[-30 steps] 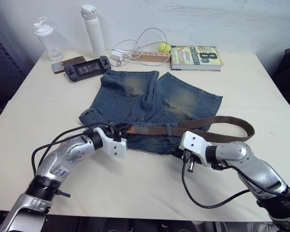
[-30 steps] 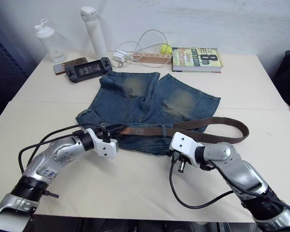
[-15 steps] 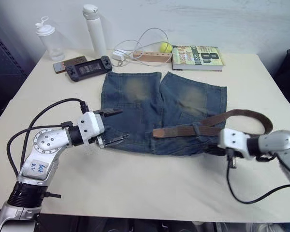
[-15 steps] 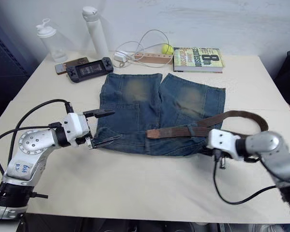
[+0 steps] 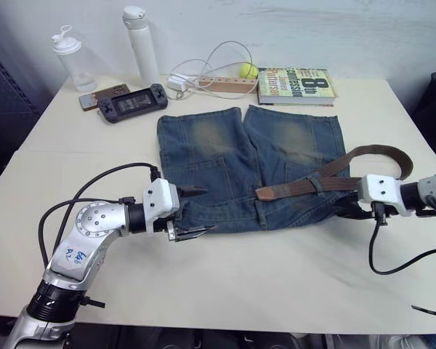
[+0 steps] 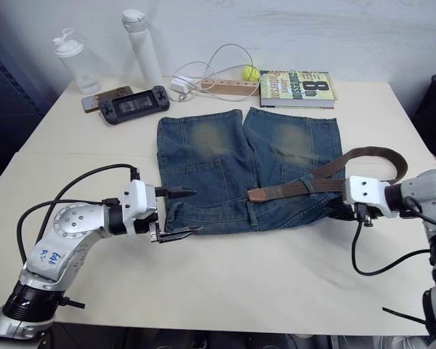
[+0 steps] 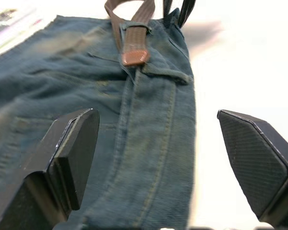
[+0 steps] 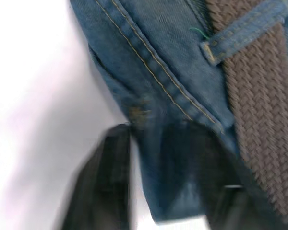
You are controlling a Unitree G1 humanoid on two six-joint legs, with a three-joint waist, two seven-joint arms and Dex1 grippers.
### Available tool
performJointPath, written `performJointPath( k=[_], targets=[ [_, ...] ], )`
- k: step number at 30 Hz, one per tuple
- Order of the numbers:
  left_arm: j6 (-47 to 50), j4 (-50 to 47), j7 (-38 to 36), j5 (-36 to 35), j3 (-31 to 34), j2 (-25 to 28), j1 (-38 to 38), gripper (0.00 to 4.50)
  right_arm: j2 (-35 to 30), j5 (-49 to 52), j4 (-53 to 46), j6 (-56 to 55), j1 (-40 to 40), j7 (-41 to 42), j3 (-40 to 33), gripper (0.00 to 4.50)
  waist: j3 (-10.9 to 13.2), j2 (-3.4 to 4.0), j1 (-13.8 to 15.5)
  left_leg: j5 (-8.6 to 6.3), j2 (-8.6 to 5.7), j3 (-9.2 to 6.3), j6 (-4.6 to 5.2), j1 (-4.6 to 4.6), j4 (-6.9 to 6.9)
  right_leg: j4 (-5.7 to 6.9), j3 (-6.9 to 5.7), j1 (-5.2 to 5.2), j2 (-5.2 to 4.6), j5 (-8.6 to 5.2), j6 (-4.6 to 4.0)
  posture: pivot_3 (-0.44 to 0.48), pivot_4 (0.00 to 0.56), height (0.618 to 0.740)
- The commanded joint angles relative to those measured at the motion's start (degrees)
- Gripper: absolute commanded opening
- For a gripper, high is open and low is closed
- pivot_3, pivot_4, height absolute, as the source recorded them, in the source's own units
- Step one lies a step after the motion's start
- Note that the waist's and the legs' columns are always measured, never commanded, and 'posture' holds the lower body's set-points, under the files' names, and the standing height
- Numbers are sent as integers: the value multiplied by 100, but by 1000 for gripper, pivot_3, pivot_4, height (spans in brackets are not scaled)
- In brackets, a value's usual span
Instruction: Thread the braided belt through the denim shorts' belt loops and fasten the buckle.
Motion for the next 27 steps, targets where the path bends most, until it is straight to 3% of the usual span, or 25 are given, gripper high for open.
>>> performJointPath(
  k=[1, 3, 6, 8, 12, 14, 20, 27],
  targets=[
    [269, -261, -16, -235, 99, -12, -55, 4313, -455, 526, -723, 1189, -53, 416, -464, 3667, -1, 8, -2, 0, 0, 0, 0, 0, 0, 0, 2, -1, -2, 0, 0, 0, 150, 708],
    [487, -282, -16, -355, 127, -21, -107, 4313, -583, 880, -1137, 2341, -48, 256, -742, 4463, -2, 13, -1, -1, 0, -1, -3, 0, -1, 2, 2, -3, -2, -1, -1, 0, 150, 708],
    [851, -282, 85, -554, 190, -94, -253, 4313, -334, 1745, -1757, 4416, -211, -545, -1393, 4492, -2, 13, -25, -4, 2, -5, -10, 1, -1, 3, 4, -3, -2, -2, -4, 0, 150, 708],
    [1205, -327, 234, -817, 297, -207, -392, 4313, 24, 2621, -2656, 6051, 131, -1237, -1962, 4492, -2, 13, -35, -5, 4, -6, -14, 3, -2, 4, 4, -3, -2, -3, -6, 0, 150, 708],
    [1789, -492, 460, -1256, 464, -326, -552, 4313, 1115, 3645, -3911, 9486, 379, -3025, -3255, 4492, -5, 5, -13, -3, 8, -21, -23, -2, -8, 17, -10, -5, -1, -8, -16, 0, 150, 708],
    [2064, -623, 587, -1438, 557, -322, -604, 4313, 2054, 4360, -3949, 10715, 341, -3866, -4092, 4492, -5, 7, 8, 0, 6, -20, -23, -13, -3, 37, -6, -19, -3, -8, -16, 0, 150, 708],
    [2311, -861, 723, -1439, 553, -199, -554, 4313, 3738, 5964, -3885, 10982, 661, -6397, -5373, 4492, -6, 12, 10, 4, 2, -20, -20, -15, -7, 44, -12, -17, -1, -8, -16, 0, 150, 708],
    [2462, -1067, 803, -1443, 626, -58, -389, 4313, 4380, 7191, -3769, 10982, 870, -8146, -5811, 4492, -7, 13, -7, 7, -1, -15, -14, -17, -6, 50, -8, -19, 2, -8, -15, 0, 150, 708]
  ],
)
